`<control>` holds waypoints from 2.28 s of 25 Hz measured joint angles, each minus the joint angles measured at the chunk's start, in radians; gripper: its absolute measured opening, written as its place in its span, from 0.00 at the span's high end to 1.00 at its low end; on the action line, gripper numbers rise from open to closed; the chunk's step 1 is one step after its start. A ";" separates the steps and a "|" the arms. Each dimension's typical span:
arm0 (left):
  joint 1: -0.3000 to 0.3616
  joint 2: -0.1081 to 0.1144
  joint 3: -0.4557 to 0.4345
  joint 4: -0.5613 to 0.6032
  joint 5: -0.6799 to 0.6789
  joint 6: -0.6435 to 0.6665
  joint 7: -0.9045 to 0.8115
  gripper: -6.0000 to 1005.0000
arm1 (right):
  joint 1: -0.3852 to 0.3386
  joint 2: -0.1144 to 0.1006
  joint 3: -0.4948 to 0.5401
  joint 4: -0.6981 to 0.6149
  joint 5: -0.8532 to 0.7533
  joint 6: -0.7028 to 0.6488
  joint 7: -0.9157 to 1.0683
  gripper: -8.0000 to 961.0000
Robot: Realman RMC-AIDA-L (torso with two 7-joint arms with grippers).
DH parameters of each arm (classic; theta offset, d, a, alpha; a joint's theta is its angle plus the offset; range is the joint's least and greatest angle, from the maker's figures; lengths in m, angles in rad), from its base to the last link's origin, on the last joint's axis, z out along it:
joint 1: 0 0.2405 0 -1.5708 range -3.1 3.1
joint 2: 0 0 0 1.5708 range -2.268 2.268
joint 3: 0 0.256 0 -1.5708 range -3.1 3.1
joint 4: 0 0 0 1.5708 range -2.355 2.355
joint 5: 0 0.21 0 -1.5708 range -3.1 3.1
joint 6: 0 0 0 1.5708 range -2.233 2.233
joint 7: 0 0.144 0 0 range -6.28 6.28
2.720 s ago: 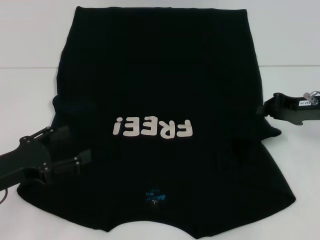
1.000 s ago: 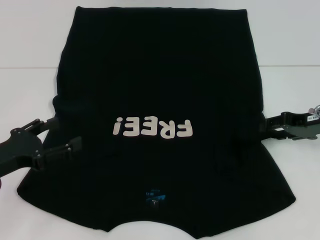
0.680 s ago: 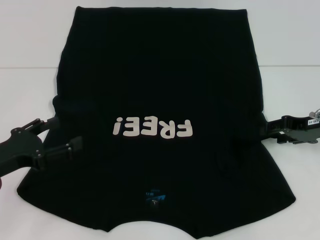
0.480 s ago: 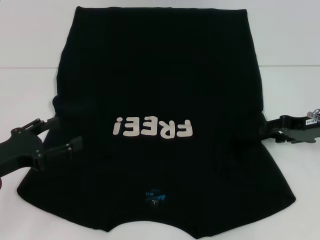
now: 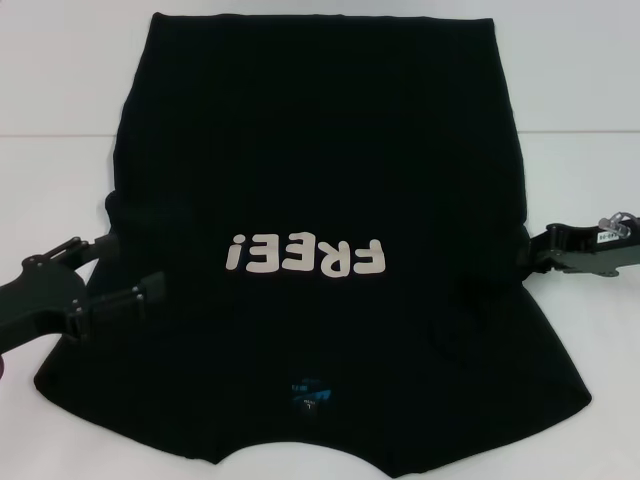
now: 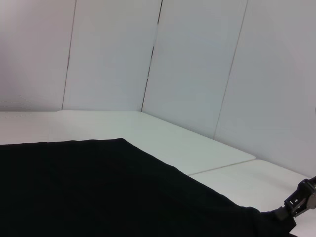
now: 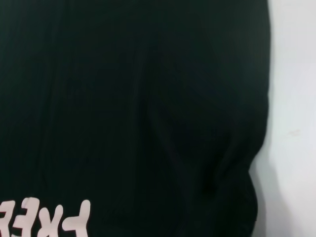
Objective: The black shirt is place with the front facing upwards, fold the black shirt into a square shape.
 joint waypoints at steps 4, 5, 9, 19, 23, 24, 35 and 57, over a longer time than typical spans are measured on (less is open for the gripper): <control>-0.001 0.001 -0.002 0.002 0.000 0.002 -0.005 0.06 | 0.004 0.001 -0.002 -0.001 0.004 0.000 0.007 0.63; -0.001 0.001 -0.002 0.002 -0.001 0.004 -0.008 0.06 | 0.004 0.001 -0.001 -0.001 0.005 0.000 0.008 0.65; -0.002 0.004 -0.002 0.006 -0.016 0.013 -0.017 0.06 | 0.010 0.002 0.006 0.003 0.015 -0.001 0.022 0.84; -0.006 0.009 -0.001 0.032 -0.025 0.016 -0.064 0.06 | 0.030 -0.001 0.012 0.004 0.074 -0.014 0.072 0.95; -0.009 0.008 -0.001 0.032 -0.026 0.018 -0.068 0.06 | 0.039 0.002 0.015 0.004 0.075 -0.010 0.082 0.95; -0.010 0.007 -0.001 0.032 -0.026 0.018 -0.070 0.06 | 0.041 0.003 0.015 0.004 0.076 -0.007 0.084 0.95; -0.007 0.003 -0.001 0.029 -0.046 0.024 -0.080 0.06 | 0.047 0.016 0.013 0.035 0.147 0.056 0.075 0.95; -0.002 0.005 -0.009 0.023 -0.054 0.026 -0.090 0.06 | -0.014 0.068 0.015 0.110 0.561 0.101 -0.336 0.47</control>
